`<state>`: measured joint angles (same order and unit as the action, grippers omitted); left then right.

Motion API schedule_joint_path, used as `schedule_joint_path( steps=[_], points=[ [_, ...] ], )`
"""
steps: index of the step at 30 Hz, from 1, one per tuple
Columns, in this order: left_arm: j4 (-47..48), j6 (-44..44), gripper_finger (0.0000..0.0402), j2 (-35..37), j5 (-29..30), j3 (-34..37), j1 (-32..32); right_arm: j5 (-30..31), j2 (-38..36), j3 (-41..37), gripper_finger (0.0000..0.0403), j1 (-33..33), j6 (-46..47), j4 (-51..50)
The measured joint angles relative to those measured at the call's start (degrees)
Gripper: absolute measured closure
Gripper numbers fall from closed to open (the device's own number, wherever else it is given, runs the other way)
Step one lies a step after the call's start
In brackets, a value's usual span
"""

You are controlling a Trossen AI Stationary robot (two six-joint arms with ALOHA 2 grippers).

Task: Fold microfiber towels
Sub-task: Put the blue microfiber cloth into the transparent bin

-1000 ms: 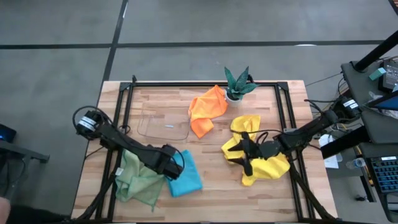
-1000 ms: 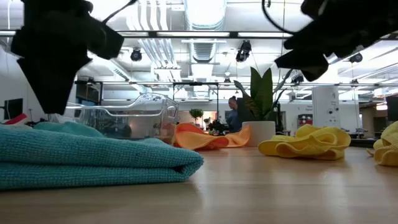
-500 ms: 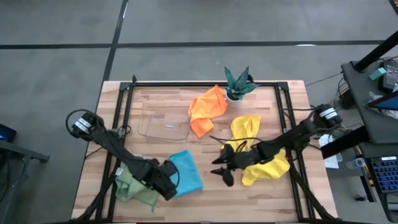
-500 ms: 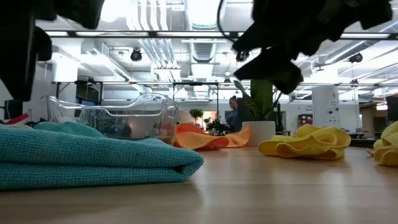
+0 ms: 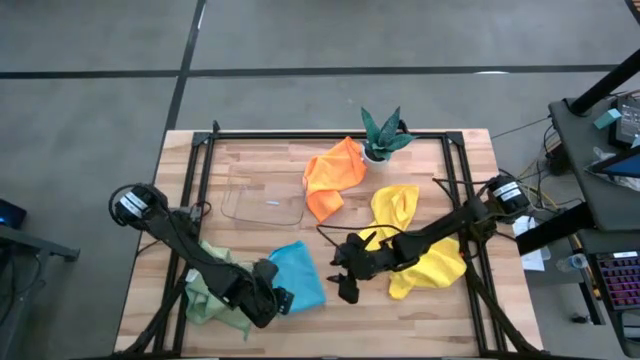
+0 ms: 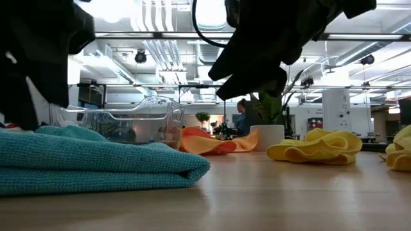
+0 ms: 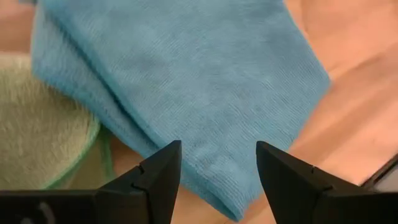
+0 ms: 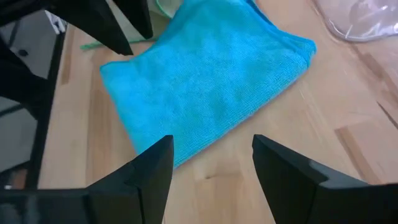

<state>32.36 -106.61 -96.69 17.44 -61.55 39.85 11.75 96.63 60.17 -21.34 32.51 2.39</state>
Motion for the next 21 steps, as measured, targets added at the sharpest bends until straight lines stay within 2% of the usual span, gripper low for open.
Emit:
schedule_joint_path(
  steps=[3, 6, 14, 16, 21],
  points=[
    [0.09, -1.66, 0.0210, -0.49, 0.75, 1.54, 0.11, 0.26, 2.07, 1.32, 0.0195, 0.22, -1.90, -0.09],
    [-3.66, -1.23, 0.0210, -1.20, 1.76, 2.78, -0.83, 0.26, 3.41, 2.16, 0.0195, 0.45, -3.19, -0.47],
    [-17.11, 9.10, 0.0210, -6.56, 2.77, 3.18, -6.19, 0.28, 1.78, 1.54, 0.0195, 1.23, -5.41, -2.58],
    [-17.60, 11.70, 0.0210, -6.71, 2.65, 1.99, -6.93, 0.29, 1.28, 1.52, 0.0195, 1.31, -5.62, -3.40],
    [-15.66, 13.59, 0.0210, -3.19, -2.06, -1.33, -6.47, 0.31, 0.53, 1.45, 0.0195, 1.68, -9.53, -5.98]
  ],
)
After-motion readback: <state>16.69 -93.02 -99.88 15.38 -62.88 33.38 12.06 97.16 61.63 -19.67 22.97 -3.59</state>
